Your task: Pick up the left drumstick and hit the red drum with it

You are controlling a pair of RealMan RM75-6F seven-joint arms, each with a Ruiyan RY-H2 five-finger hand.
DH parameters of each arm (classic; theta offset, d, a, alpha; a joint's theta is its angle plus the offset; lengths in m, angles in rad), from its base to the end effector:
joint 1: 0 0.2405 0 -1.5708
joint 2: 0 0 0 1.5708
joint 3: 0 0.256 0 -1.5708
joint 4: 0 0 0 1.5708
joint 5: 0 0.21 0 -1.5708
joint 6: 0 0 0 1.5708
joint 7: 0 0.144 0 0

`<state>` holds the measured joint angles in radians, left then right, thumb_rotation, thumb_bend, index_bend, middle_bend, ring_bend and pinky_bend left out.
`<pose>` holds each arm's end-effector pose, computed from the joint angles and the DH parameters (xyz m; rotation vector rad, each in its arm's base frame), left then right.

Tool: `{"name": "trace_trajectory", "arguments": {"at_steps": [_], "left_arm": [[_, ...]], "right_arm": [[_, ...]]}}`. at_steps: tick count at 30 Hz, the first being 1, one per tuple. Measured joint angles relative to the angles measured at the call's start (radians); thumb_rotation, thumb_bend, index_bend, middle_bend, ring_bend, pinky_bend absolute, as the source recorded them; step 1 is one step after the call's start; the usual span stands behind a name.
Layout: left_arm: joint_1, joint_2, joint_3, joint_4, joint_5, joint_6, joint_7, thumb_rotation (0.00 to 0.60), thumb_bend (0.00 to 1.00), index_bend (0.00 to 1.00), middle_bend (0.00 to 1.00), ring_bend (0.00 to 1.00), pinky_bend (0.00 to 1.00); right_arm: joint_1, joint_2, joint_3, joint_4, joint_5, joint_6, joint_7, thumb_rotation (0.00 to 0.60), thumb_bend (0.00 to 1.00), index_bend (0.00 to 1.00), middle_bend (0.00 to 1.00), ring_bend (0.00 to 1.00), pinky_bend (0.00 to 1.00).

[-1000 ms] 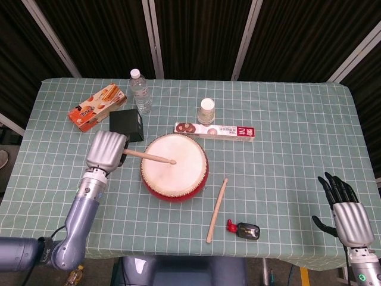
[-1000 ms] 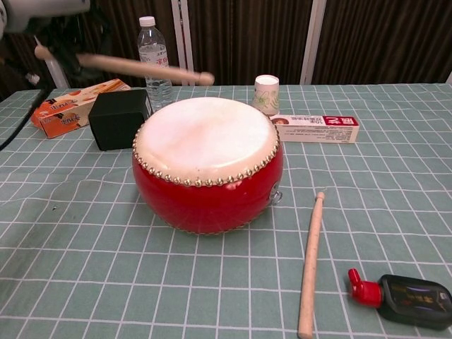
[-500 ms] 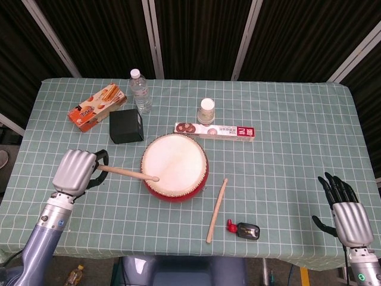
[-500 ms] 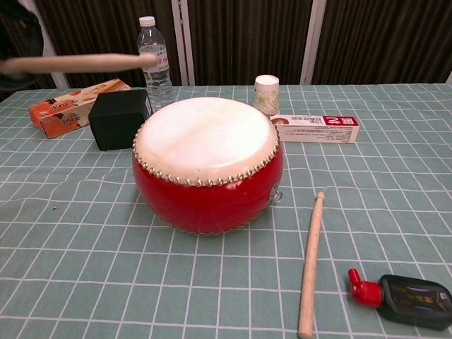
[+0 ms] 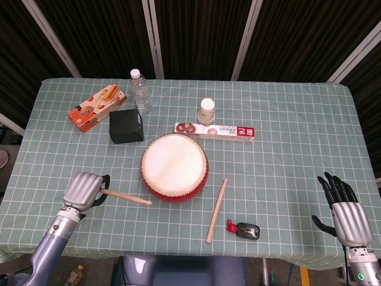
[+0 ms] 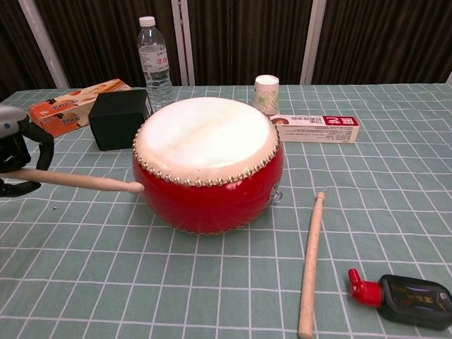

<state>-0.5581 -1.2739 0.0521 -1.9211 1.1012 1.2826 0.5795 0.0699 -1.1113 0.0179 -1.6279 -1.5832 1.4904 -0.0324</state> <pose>-0.1927 0.2495 0.0557 -1.7824 -0.9024 -0.7241 -0.3024 -0.1690 0.1518 1.4710 -0.8790 0.9038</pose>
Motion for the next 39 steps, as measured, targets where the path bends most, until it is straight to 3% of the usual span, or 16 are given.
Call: {"name": "trace_trajectory", "arguments": {"at_steps": [6, 10, 17, 23, 28, 33, 39], "left_arm": [[0.001, -0.046, -0.002, 0.026, -0.066, -0.025, 0.065, 0.600, 0.34, 0.35, 0.58, 0.56, 0.66], [-0.003, -0.059, -0.003, 0.029, -0.119, -0.039, 0.116, 0.600, 0.24, 0.26, 0.42, 0.39, 0.47], [-0.004, -0.044, -0.004, -0.014, -0.171, -0.025, 0.196, 0.600, 0.20, 0.13, 0.22, 0.21, 0.33], [0.047, 0.009, 0.005, -0.040, -0.069, 0.028, 0.075, 0.600, 0.16, 0.06, 0.13, 0.14, 0.26], [0.125, 0.069, 0.025, -0.014, 0.117, 0.116, -0.120, 0.600, 0.03, 0.00, 0.02, 0.03, 0.14], [0.229, 0.143, 0.064, 0.069, 0.285, 0.229, -0.300, 0.600, 0.00, 0.00, 0.00, 0.00, 0.01], [0.323, 0.172, 0.097, 0.203, 0.348, 0.299, -0.453, 0.600, 0.00, 0.00, 0.00, 0.00, 0.00]], "right_arm": [[0.001, 0.001, 0.000, 0.002, -0.001, 0.000, 0.005, 0.600, 0.25, 0.00, 0.00, 0.00, 0.12], [0.001, 0.001, 0.001, 0.001, -0.002, 0.002, 0.006, 0.600, 0.25, 0.00, 0.00, 0.00, 0.12], [0.000, 0.001, 0.001, 0.004, -0.003, 0.003, 0.006, 0.600, 0.25, 0.00, 0.00, 0.00, 0.12], [0.001, -0.001, 0.000, 0.007, -0.002, 0.000, 0.002, 0.600, 0.25, 0.00, 0.00, 0.00, 0.12], [0.001, -0.002, -0.001, 0.008, -0.006, 0.000, -0.002, 0.600, 0.25, 0.00, 0.00, 0.00, 0.12], [0.001, -0.005, -0.003, 0.013, -0.015, 0.006, -0.010, 0.600, 0.25, 0.00, 0.00, 0.00, 0.12], [0.003, -0.013, -0.004, 0.018, -0.023, 0.006, -0.024, 0.600, 0.25, 0.00, 0.00, 0.00, 0.12]]}}
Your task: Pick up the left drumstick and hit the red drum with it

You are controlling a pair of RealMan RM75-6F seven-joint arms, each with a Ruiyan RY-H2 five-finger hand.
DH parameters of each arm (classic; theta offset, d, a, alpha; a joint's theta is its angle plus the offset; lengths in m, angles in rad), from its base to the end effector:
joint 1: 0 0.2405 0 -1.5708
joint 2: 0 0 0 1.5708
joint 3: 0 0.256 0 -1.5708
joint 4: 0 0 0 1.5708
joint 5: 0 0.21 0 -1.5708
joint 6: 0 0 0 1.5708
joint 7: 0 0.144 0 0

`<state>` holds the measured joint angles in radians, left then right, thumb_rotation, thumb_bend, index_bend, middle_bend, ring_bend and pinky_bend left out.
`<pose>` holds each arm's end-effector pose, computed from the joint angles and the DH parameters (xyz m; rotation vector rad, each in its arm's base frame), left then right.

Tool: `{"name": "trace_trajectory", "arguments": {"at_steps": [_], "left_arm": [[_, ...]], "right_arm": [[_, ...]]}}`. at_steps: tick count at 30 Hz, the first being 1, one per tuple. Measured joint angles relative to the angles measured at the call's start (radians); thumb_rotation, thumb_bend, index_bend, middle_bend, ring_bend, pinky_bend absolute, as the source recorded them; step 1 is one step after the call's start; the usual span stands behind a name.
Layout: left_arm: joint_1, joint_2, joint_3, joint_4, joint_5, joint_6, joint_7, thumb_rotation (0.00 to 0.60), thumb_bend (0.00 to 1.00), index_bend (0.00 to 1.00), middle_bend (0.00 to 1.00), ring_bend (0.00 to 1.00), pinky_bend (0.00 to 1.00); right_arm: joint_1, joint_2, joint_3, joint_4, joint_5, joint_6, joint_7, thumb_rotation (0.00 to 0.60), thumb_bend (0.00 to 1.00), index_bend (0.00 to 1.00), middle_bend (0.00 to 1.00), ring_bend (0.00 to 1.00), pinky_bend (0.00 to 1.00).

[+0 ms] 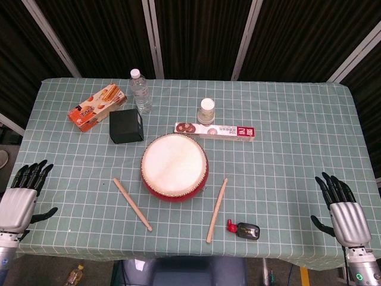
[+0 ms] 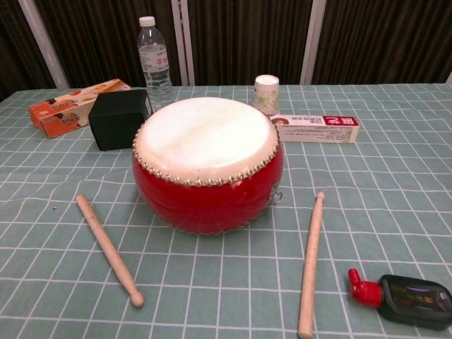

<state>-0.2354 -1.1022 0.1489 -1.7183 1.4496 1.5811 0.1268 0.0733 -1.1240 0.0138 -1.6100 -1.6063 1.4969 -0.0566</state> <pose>-0.2847 0.1818 0.1469 -1.4975 -0.8672 -0.8733 -0.3012 -0.1691 0.1483 1.4997 -0.8417 0.8978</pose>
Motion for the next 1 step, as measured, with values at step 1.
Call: {"name": "trace_trajectory", "arguments": {"at_steps": [1], "left_arm": [[0.018, 0.002, 0.003, 0.025, 0.006, 0.007, -0.027, 0.600, 0.00, 0.00, 0.00, 0.00, 0.00]], "right_arm": [[0.000, -0.001, 0.000, 0.000, -0.001, 0.000, -0.002, 0.600, 0.25, 0.00, 0.00, 0.00, 0.12]]}}
